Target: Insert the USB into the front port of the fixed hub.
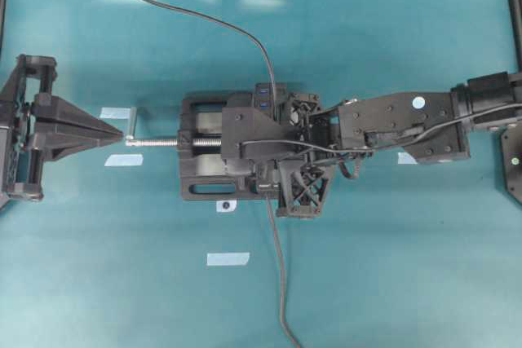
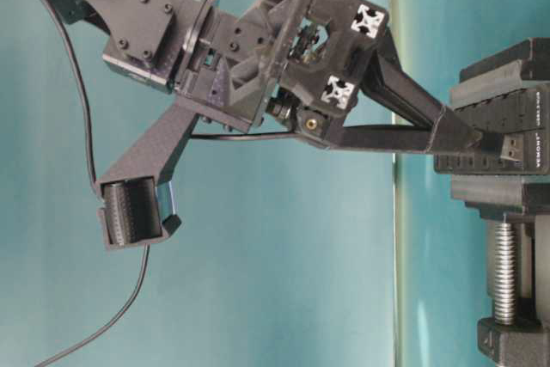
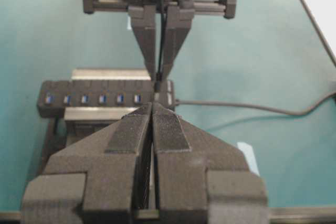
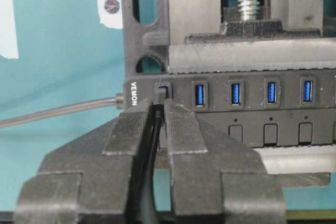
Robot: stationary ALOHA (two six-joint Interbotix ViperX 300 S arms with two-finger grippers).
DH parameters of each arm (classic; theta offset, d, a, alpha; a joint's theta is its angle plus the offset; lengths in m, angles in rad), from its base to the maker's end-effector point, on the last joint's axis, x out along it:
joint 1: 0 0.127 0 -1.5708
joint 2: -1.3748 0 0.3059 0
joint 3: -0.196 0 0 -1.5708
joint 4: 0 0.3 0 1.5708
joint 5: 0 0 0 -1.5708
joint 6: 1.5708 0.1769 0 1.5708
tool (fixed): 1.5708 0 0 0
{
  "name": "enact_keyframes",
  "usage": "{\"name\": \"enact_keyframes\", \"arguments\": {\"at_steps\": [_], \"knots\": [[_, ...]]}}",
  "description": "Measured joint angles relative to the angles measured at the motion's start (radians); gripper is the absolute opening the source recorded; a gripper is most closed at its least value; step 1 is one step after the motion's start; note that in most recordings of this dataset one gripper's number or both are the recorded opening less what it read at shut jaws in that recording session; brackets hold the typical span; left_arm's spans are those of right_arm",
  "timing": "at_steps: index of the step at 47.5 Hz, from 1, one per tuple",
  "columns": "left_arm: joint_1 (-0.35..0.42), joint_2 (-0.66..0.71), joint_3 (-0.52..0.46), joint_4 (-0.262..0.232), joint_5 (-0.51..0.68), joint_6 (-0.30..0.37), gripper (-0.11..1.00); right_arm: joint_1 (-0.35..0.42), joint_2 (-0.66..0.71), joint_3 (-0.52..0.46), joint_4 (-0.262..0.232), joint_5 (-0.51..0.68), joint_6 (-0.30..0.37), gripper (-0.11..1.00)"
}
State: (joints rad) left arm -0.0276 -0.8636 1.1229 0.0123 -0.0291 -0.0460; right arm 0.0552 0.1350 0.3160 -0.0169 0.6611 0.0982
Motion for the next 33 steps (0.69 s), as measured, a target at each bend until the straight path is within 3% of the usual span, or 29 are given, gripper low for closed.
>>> {"name": "enact_keyframes", "arguments": {"at_steps": [33], "knots": [[0.0,0.0,0.0,0.0,-0.002,0.0,0.0,0.002,0.021,-0.008,0.0,-0.006,0.0,0.08]]}}
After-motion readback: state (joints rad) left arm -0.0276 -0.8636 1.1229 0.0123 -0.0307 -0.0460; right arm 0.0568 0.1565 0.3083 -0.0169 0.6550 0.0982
